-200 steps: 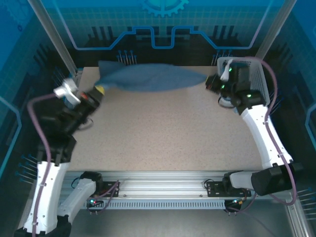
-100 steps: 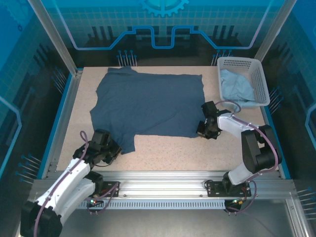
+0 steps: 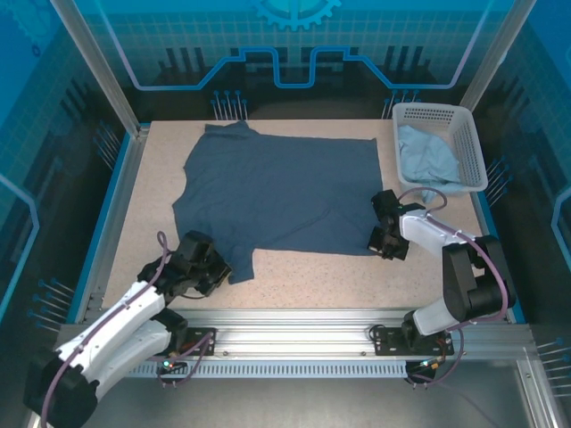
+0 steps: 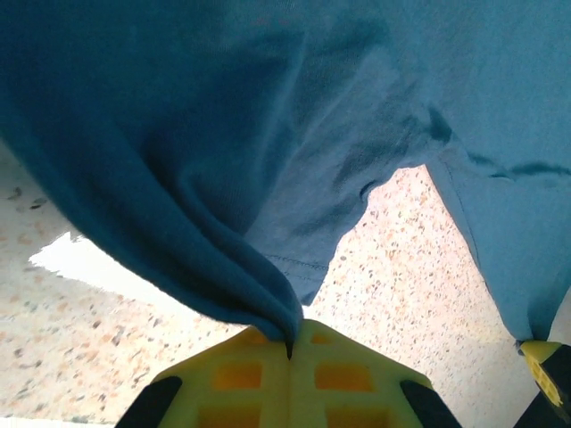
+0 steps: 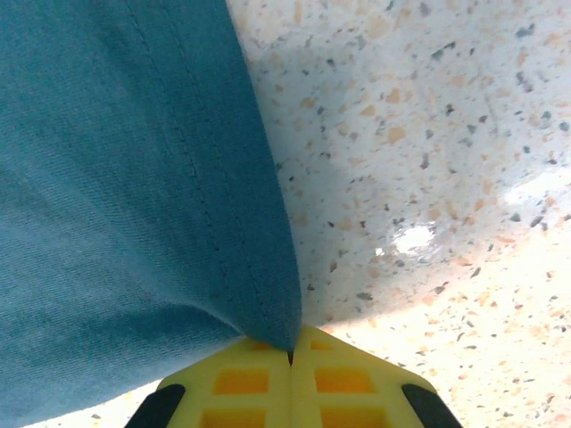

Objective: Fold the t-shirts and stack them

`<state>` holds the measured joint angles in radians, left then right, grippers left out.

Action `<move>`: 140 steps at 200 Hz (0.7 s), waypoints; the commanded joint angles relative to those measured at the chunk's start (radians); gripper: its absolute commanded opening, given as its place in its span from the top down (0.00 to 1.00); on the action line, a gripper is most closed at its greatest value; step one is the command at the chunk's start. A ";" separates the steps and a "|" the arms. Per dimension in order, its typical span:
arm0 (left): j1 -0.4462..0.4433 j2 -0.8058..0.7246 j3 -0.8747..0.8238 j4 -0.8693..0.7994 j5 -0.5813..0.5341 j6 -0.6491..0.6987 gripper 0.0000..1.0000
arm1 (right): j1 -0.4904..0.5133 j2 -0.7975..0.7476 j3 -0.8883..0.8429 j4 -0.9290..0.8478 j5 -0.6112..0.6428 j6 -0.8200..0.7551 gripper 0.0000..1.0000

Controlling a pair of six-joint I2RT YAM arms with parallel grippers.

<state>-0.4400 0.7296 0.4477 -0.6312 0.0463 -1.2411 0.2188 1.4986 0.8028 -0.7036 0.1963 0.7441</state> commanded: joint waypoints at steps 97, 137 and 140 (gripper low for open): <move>-0.008 -0.014 0.193 -0.324 -0.206 -0.013 0.41 | -0.008 -0.052 0.071 -0.143 0.074 0.028 0.52; 0.187 0.352 0.487 -0.205 -0.131 0.209 0.42 | 0.044 -0.184 0.146 -0.065 -0.011 0.014 0.48; 0.215 0.389 0.490 -0.165 -0.104 0.215 0.44 | 0.047 -0.180 0.147 -0.045 -0.028 0.006 0.49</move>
<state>-0.3901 0.9127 0.8562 -0.9520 -0.1463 -1.1816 0.2333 1.3594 0.8917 -0.8104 0.2420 0.7563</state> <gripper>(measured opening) 0.618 0.553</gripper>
